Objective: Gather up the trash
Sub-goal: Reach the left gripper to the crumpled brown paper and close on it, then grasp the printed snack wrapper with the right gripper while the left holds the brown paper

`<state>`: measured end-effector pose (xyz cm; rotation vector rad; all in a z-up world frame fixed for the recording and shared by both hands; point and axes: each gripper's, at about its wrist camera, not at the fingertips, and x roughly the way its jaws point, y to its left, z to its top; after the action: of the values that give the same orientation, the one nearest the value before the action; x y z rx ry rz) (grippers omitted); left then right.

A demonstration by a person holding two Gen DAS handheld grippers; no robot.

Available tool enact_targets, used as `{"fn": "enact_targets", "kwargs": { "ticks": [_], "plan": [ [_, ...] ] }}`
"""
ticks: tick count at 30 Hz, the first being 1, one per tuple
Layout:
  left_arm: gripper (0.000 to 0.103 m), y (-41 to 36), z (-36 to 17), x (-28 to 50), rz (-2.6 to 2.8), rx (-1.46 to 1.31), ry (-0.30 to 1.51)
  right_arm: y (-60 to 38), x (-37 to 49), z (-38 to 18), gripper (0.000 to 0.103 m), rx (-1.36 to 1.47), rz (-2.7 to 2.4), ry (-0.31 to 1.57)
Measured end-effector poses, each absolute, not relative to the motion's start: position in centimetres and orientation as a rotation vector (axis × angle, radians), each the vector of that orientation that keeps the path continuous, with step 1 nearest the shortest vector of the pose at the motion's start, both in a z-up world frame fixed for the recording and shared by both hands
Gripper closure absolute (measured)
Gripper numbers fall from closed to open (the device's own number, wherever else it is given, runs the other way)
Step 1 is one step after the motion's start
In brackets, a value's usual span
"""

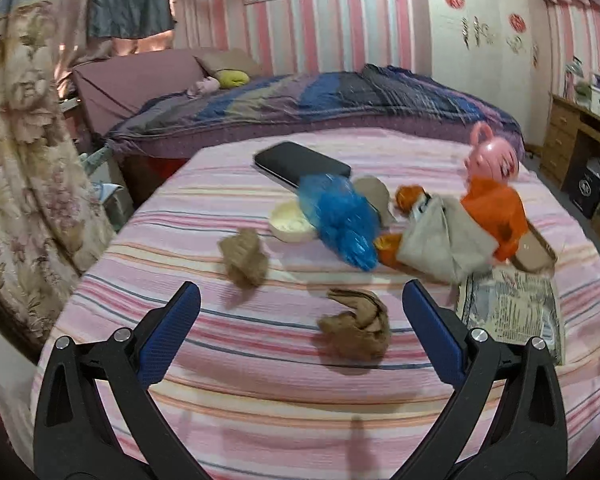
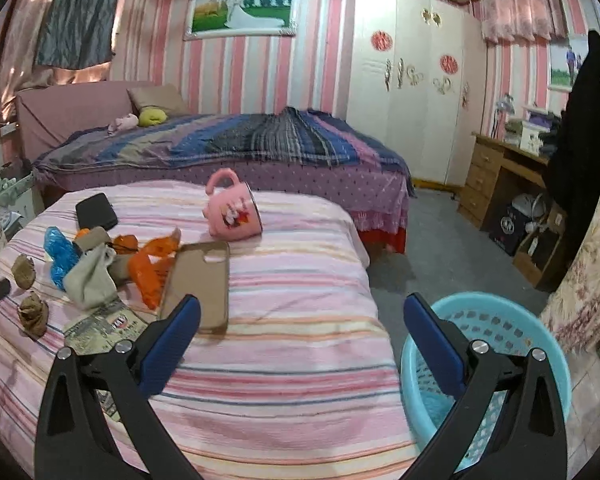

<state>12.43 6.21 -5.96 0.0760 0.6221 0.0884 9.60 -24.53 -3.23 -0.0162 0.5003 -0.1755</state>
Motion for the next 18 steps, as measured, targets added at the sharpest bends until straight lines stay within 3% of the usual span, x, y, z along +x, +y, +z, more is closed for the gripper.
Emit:
{"fn": "enact_targets", "kwargs": {
  "ticks": [5,7,10,12,14,18],
  "plan": [
    [0.006,5.1,-8.2,14.1,0.053,0.108,0.685,-25.8,10.8,-4.7,0.004,0.038,-0.185,0.571],
    [0.014,4.9,-8.5,14.4,0.034,0.108,0.709,-26.5,11.0,-5.0,0.004,0.082,-0.182,0.588],
    [0.034,4.6,-9.0,14.7,-0.008,0.103,0.735,-26.9,11.0,-5.3,0.004,0.108,-0.18,0.603],
    [0.058,4.3,-9.2,14.6,-0.039,0.108,0.75,-26.5,11.1,-5.4,0.004,0.091,-0.18,0.611],
    [0.066,4.2,-9.2,14.5,-0.06,0.103,0.752,-25.9,11.2,-5.6,0.004,0.062,-0.184,0.615],
    [0.068,4.5,-8.3,13.7,-0.058,0.091,0.73,-24.8,11.5,-6.1,0.004,0.046,-0.146,0.637]
  ]
}}
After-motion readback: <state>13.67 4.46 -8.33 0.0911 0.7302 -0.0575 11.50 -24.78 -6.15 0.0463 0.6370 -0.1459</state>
